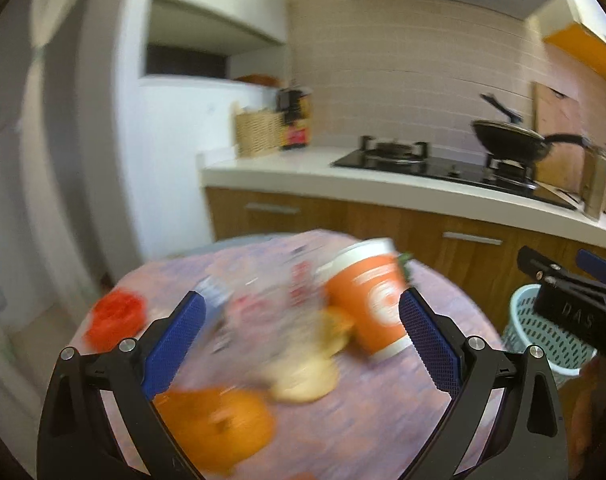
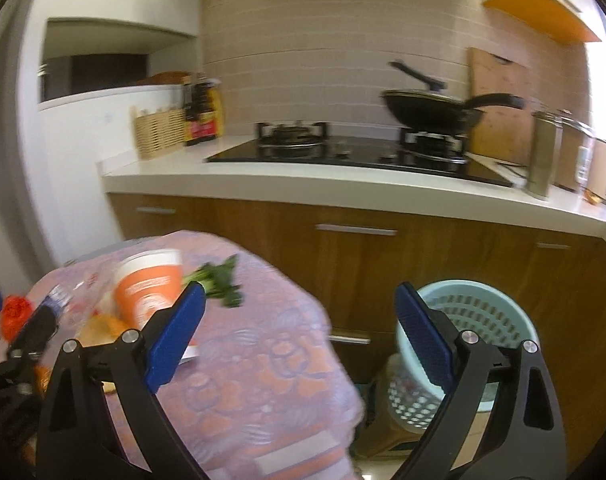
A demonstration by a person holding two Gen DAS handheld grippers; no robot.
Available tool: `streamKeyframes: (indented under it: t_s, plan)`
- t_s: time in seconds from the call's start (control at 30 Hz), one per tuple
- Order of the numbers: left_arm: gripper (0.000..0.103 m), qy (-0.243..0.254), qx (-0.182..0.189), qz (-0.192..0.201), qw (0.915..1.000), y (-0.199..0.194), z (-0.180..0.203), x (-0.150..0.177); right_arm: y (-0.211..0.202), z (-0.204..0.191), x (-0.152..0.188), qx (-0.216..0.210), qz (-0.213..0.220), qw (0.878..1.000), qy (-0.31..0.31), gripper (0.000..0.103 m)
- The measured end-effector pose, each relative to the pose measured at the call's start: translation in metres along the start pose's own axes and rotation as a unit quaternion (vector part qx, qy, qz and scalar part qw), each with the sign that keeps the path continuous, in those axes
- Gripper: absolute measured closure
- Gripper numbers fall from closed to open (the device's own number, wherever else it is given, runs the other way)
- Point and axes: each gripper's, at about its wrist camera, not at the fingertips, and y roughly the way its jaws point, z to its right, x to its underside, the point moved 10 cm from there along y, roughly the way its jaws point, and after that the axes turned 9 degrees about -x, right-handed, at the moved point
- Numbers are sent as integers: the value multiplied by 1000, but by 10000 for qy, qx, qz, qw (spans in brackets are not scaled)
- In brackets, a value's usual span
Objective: Collect trash
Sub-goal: 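Grasp the orange snack wrapper with the left tool while the right tool grasps the orange peel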
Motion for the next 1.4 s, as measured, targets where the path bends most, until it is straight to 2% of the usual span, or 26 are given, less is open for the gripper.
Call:
streamKeyframes:
  t_s: [0.17, 0.27, 0.4, 0.57, 0.7, 0.77, 0.8, 0.83, 0.93, 1.03, 1.1, 1.13, 1.2, 1.33, 1.4]
  plan:
    - [9, -551, -169, -617, 9964, -6, -94, 36, 8, -42, 13, -688, -137, 9973, -235, 12]
    - [9, -679, 89, -978, 9928, -1, -124, 59, 17, -63, 24, -1091, -314, 9930, -313, 12]
    - [9, -396, 308, -1361, 9894, 12, -125, 83, 20, -86, 33, -1429, -396, 9876, -521, 12]
    - [9, -711, 791, -1643, 9807, 37, -116, 95, 19, -110, 44, -1720, -509, 9807, -773, 12]
    - [10, -757, 1144, -1818, 9737, 59, -106, 98, 23, -119, 53, -1856, -673, 9769, -814, 12]
    - [19, -819, 1296, -1956, 9686, 67, -100, 101, 26, -123, 58, -1872, -755, 9757, -851, 12]
    - [20, -827, 1352, -2003, 9668, 69, -97, 103, 27, -126, 60, -1896, -803, 9747, -871, 12]
    - [21, -837, 1361, -1995, 9668, 69, -96, 104, 28, -128, 62, -1925, -830, 9738, -882, 12]
    - [35, -902, 1491, -1980, 9646, 65, -94, 105, 29, -134, 67, -2012, -900, 9712, -906, 12]
    - [42, -932, 1545, -1960, 9638, 61, -93, 107, 31, -146, 77, -2189, -1034, 9656, -953, 12]
    - [49, -992, 1621, -1949, 9622, 56, -94, 109, 32, -154, 83, -2298, -1130, 9616, -993, 12]
    - [57, -1027, 1674, -1922, 9615, 53, -94, 109, 32, -159, 88, -2353, -1191, 9592, -1019, 12]
    - [64, -1064, 1696, -1861, 9619, 46, -94, 108, 31, -169, 96, -2454, -1282, 9548, -1079, 12]
    - [88, -1146, 1735, -1677, 9637, 30, -103, 102, 28, -193, 109, -2627, -1407, 9459, -1285, 12]
    - [90, -1196, 1649, -1590, 9660, 24, -113, 99, 29, -207, 116, -2794, -1535, 9388, -1304, 12]
